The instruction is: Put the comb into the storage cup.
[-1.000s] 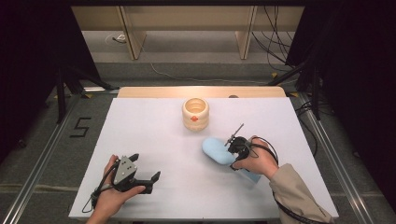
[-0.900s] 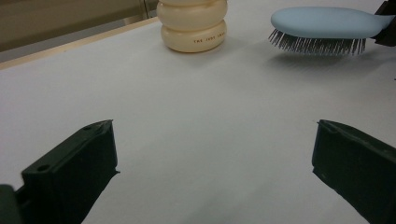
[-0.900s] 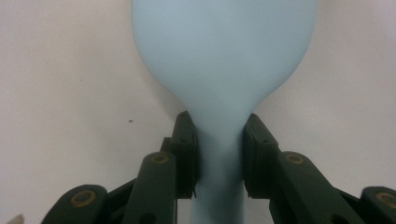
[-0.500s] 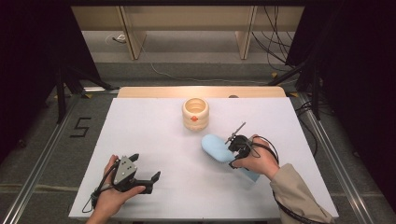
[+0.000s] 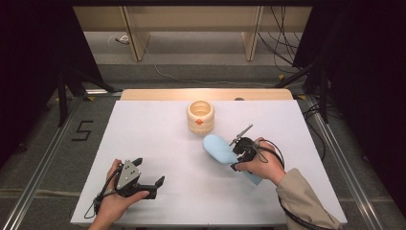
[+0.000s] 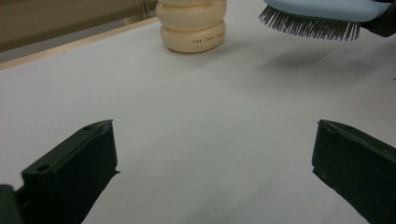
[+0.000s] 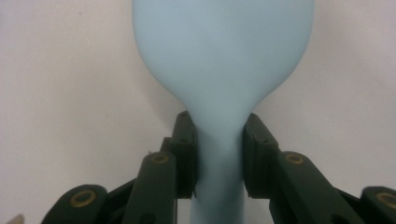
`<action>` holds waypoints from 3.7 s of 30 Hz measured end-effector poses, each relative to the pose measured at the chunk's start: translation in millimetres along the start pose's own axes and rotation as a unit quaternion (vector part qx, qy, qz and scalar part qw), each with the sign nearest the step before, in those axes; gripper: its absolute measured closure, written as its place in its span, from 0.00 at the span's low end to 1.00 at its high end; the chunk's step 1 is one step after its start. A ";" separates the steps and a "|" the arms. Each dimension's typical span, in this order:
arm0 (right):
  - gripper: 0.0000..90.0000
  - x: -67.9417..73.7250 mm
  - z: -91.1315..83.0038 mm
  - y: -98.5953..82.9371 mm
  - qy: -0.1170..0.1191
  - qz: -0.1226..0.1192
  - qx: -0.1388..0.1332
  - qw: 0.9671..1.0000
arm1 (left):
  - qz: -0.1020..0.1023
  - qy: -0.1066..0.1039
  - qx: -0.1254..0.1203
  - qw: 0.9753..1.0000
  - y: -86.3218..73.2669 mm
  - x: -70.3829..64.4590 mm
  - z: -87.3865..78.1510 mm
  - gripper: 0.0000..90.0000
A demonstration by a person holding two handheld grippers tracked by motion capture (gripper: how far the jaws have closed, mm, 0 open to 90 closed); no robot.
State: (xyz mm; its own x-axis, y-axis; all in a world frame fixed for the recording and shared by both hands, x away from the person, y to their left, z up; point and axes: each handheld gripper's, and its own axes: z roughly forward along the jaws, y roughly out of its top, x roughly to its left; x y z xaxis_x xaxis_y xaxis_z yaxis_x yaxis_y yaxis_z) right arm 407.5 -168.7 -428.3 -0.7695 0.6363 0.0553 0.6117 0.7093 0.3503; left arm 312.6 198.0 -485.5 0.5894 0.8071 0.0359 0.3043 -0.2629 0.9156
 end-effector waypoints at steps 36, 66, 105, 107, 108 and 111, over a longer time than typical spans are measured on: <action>0.78 8.0 -0.7 6.6 0.020 0.019 -0.136 0.990 | -0.002 0.000 0.000 1.000 0.4 -1.0 1.0 0.00; 0.78 19.1 2.7 10.7 0.018 0.031 -0.244 0.969 | -0.028 -0.021 -0.008 0.999 3.6 -5.0 1.8 0.00; 0.78 35.5 7.5 15.6 0.034 0.031 -0.300 0.953 | -0.054 -0.049 -0.020 0.997 11.6 -16.9 10.4 0.00; 0.78 36.0 7.8 15.8 0.034 0.031 -0.300 0.953 | -0.052 -0.054 -0.018 0.997 11.9 -18.1 12.0 0.01; 0.78 36.5 8.2 16.2 0.036 0.031 -0.300 0.953 | -0.055 -0.055 -0.018 0.997 12.0 -18.6 13.1 0.01; 0.78 37.9 9.0 16.6 0.037 0.031 -0.303 0.952 | -0.063 -0.059 -0.021 0.996 13.7 -19.6 15.5 0.01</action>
State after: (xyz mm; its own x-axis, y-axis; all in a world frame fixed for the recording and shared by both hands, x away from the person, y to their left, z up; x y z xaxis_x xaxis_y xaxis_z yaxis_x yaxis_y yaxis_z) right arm 390.1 -130.1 -428.8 -0.7594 0.6328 0.1509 0.4559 0.3521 0.8174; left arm 316.8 170.3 -479.9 0.6333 0.7637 -0.1251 0.3513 -0.1396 0.9258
